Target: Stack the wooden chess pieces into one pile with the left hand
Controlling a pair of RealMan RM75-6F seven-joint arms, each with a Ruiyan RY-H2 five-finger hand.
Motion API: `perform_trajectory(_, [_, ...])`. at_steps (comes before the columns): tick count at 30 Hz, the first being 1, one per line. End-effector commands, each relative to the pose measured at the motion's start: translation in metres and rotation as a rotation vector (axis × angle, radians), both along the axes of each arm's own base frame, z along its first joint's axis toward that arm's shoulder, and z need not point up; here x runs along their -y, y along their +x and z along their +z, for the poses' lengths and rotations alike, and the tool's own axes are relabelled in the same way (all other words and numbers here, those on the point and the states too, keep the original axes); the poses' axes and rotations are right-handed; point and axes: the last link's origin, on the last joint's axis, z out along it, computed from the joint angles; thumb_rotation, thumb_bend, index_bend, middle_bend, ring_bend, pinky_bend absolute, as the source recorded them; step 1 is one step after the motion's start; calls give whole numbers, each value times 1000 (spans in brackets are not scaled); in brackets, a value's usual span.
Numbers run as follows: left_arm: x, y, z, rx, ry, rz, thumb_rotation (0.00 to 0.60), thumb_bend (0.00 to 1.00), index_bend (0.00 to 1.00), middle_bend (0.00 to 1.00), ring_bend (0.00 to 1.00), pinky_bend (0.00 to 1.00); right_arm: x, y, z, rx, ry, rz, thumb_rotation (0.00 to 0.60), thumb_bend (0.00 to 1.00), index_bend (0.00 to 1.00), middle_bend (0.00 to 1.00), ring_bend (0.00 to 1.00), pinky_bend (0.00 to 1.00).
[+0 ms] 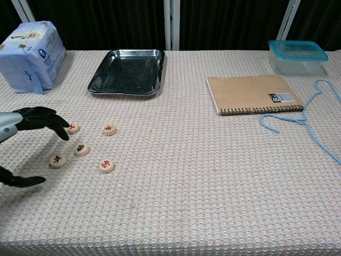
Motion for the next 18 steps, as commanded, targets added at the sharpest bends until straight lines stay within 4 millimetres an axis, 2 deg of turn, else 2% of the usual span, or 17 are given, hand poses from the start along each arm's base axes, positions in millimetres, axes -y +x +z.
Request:
perform_trajectory(1, [-6, 0, -6, -12, -4, 12, 600, 203, 317, 154, 0, 0, 0, 0, 1, 1, 0, -2, 600, 69, 0, 0, 0, 0])
perform_trajectory(18, [-11, -7, -10, -43, -7, 38, 600, 312, 406, 154, 0, 0, 1, 0, 0, 0, 3, -6, 600, 70, 0, 0, 0, 0])
